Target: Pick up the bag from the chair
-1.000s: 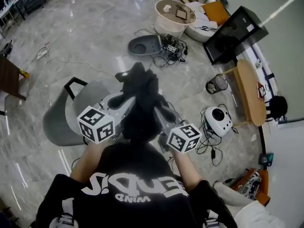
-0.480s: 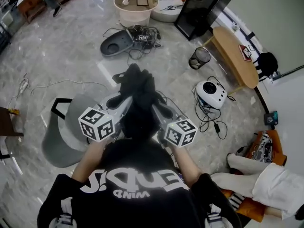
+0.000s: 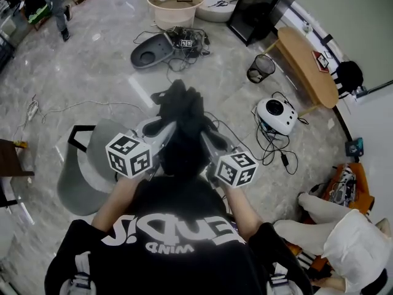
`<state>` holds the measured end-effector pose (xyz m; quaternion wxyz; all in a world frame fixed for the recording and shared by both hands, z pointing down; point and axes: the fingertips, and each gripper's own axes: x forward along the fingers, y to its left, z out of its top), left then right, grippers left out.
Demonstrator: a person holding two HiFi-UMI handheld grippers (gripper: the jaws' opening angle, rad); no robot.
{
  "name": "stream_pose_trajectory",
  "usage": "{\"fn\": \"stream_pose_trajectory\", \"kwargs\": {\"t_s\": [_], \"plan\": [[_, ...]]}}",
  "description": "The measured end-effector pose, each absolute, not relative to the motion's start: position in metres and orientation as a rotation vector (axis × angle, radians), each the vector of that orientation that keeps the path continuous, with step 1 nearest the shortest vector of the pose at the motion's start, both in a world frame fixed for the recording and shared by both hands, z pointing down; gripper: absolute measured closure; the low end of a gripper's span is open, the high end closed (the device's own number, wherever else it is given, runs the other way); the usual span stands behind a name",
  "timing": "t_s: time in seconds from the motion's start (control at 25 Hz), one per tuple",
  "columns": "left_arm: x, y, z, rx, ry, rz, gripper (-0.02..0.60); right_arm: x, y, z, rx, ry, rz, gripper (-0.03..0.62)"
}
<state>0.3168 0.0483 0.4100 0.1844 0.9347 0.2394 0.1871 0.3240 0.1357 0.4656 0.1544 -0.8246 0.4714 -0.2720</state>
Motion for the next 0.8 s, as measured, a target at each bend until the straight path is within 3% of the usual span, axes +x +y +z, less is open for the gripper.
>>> {"fn": "stream_pose_trajectory", "kwargs": {"t_s": [0.8], "plan": [[0.317,0.034,0.431,2.59,0.656,0.579,0.526,0.326,0.126,0.484,-2.338,1.307,-0.825,0.574]]}}
